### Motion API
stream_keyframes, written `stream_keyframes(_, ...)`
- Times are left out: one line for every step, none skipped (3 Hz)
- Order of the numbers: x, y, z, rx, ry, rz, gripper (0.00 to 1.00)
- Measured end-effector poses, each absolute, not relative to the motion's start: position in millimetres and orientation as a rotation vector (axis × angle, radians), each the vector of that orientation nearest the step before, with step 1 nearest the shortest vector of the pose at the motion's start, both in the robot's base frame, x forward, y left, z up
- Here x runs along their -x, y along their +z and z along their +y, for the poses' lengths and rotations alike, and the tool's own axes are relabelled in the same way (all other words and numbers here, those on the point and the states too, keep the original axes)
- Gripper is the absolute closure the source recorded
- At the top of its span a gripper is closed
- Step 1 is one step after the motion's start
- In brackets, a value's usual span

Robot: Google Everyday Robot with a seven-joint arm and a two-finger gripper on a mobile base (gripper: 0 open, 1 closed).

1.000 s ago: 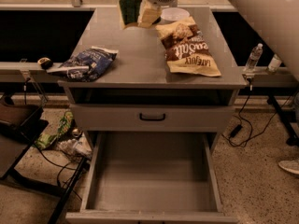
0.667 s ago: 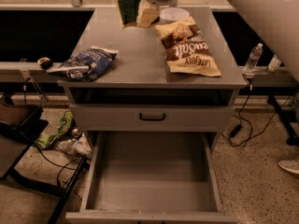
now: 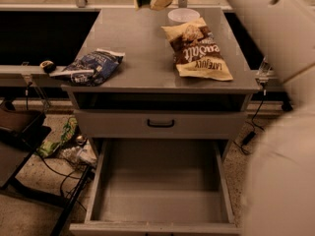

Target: Pick sponge from middle drawer and place on counter

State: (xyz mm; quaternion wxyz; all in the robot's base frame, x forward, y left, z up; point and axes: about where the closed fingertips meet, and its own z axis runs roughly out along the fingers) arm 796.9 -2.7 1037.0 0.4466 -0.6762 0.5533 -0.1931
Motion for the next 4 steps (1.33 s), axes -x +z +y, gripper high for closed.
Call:
stream_keyframes(-851,1019,9,1.675,-0.483,1.312,1.00)
stream_keyframes(-889,956,51,1.781,-0.409,1.293,1.00)
stream_keyframes(-901,914,95,1.876,-0.321,1.288,0.96)
stream_keyframes(-902,947,105,1.806,-0.329,1.263,0.73)
